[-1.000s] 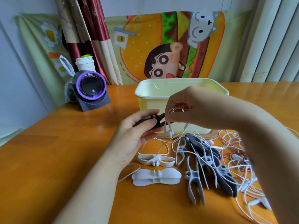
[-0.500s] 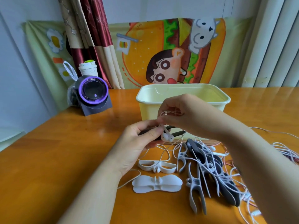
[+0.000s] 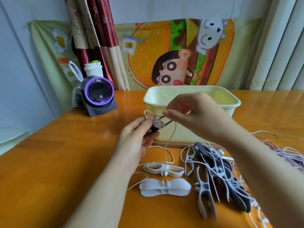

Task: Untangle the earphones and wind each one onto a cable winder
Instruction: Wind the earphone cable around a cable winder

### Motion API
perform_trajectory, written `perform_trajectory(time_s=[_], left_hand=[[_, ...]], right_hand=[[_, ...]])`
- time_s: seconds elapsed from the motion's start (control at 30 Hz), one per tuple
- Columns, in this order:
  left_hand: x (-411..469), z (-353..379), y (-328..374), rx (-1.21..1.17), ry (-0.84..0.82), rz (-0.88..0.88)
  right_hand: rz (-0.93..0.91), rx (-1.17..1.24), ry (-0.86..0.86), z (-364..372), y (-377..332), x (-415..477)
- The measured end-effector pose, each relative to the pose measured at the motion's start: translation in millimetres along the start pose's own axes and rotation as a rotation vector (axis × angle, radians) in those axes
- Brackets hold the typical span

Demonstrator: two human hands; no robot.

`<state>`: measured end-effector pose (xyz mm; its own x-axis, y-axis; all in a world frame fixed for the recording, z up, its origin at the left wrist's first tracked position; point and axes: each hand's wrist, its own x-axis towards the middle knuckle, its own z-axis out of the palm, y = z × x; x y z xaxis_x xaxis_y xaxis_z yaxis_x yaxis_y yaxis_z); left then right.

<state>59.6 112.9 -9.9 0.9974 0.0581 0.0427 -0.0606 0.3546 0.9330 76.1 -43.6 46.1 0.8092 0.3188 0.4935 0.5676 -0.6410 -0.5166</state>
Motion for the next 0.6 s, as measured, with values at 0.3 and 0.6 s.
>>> perform_trajectory(time_s=[0.3, 0.6], left_hand=[[0, -2, -3, 0.162, 0.062, 0.105], [1, 0, -2, -0.132, 0.103, -0.073]], right_hand=[[0.048, 0.087, 0.042, 33, 5, -3], [0.044, 0.194, 0.090, 42, 5, -5]])
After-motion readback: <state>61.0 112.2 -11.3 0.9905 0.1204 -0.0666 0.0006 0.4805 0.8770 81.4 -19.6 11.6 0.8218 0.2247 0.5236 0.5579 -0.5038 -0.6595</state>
